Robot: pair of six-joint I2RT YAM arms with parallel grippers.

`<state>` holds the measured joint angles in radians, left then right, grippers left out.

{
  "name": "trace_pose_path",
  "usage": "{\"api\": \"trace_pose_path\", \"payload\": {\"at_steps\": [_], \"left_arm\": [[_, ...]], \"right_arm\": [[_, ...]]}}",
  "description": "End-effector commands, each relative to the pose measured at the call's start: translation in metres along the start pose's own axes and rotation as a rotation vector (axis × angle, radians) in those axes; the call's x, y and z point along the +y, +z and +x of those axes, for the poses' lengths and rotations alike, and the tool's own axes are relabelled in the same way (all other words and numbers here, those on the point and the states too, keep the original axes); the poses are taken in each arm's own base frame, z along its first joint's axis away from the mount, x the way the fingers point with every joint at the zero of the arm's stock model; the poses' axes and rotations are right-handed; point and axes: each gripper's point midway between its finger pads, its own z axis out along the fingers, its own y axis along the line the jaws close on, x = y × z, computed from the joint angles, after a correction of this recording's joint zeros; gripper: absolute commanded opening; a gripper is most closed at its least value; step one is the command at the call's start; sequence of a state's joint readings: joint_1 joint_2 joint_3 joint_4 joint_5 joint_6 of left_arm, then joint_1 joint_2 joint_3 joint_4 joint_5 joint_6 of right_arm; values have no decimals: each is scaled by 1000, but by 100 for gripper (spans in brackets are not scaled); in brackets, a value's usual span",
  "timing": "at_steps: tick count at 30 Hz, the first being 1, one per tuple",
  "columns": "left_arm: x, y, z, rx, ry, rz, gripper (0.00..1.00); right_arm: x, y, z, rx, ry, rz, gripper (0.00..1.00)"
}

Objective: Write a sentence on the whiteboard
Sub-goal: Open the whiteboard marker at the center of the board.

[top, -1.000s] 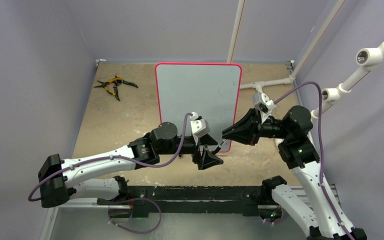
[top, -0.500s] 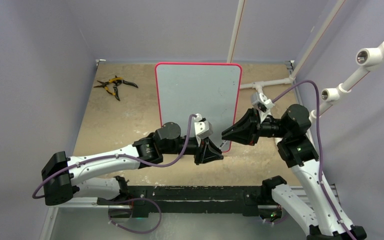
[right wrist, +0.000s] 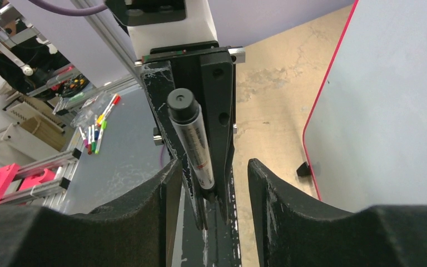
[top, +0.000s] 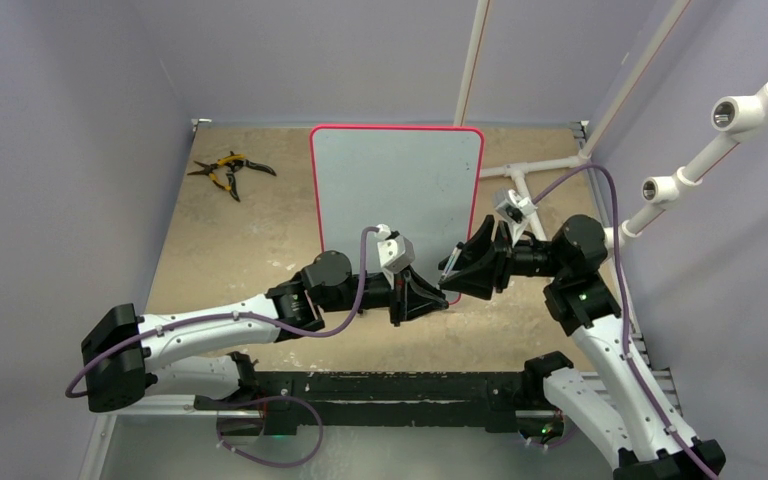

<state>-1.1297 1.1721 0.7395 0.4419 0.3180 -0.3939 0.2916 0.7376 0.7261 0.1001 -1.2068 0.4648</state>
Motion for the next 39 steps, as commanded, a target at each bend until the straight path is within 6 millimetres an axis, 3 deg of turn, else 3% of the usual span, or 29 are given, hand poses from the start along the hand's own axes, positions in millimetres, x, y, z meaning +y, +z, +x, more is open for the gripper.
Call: {"api": "trace_pose_path", "payload": {"at_steps": [1,8,12,14,17,20,24,30,39], "left_arm": [[-8,0,-24,-77,4,22,0],[-10,4,-17,-54,-12,50,0],[-13,7,-13,-37,-12,72,0],[-13,8,-11,-27,-12,79,0],[-13,8,-11,-27,-9,75,0],[-13,9,-13,-28,-3,73,1],[-13,11,-14,-29,-2,79,19],[-15,13,-16,-34,3,95,23],[-17,12,-23,-61,12,97,40]], "right_arm": [[15,-1,-18,-45,-81,-33,49],[21,-1,-23,-96,-77,-50,49],[22,-1,-26,-114,-78,-52,40],[22,-1,-28,-126,-75,-55,32],[21,0,-27,-131,-66,-53,1],[19,0,-27,-132,-65,-45,0],[19,0,-27,-133,-67,-42,0],[18,0,-26,-126,-60,-41,0],[13,1,-22,-110,-51,-28,0]]}}
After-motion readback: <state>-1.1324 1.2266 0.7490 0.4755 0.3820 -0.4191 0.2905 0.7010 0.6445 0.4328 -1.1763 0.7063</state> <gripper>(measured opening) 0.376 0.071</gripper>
